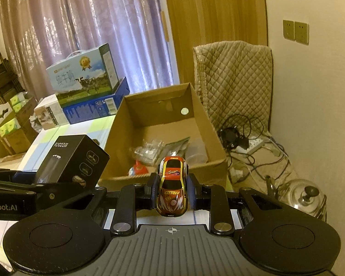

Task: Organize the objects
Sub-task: 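Carry the shaver box with the left tool while the right carries the car to the box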

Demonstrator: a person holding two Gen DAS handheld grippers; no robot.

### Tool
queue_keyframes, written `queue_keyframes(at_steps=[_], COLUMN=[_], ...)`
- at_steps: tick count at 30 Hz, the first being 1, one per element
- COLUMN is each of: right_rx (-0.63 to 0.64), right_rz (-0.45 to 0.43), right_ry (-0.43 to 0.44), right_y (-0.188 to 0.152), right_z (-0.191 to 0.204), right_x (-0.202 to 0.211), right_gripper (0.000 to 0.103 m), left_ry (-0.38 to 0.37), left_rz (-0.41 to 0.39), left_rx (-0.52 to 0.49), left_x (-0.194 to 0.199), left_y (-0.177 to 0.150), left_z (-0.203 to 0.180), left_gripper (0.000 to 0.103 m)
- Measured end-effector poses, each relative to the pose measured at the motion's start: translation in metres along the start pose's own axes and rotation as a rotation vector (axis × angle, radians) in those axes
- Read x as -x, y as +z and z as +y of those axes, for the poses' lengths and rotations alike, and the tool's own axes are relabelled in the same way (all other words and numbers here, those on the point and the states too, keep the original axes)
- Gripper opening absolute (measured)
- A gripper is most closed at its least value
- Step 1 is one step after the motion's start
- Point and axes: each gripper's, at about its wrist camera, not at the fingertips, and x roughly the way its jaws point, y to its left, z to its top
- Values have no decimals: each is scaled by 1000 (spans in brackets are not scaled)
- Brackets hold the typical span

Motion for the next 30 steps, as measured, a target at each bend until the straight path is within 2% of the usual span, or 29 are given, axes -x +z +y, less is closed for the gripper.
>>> queue_keyframes(at_steps=[16, 30], right_rx=[35, 33], right_rz=[-26, 7], right_ry=[-2, -10], right_y=[57, 70], right_z=[-17, -29], right_x=[-45, -81], right_gripper=[24, 24], left_ry=[11, -7], left_rz=[-35, -7], left_rx=[-3, 4], left_x=[-47, -106], left_y=[70, 97], left_z=[6, 14], left_gripper=[76, 78])
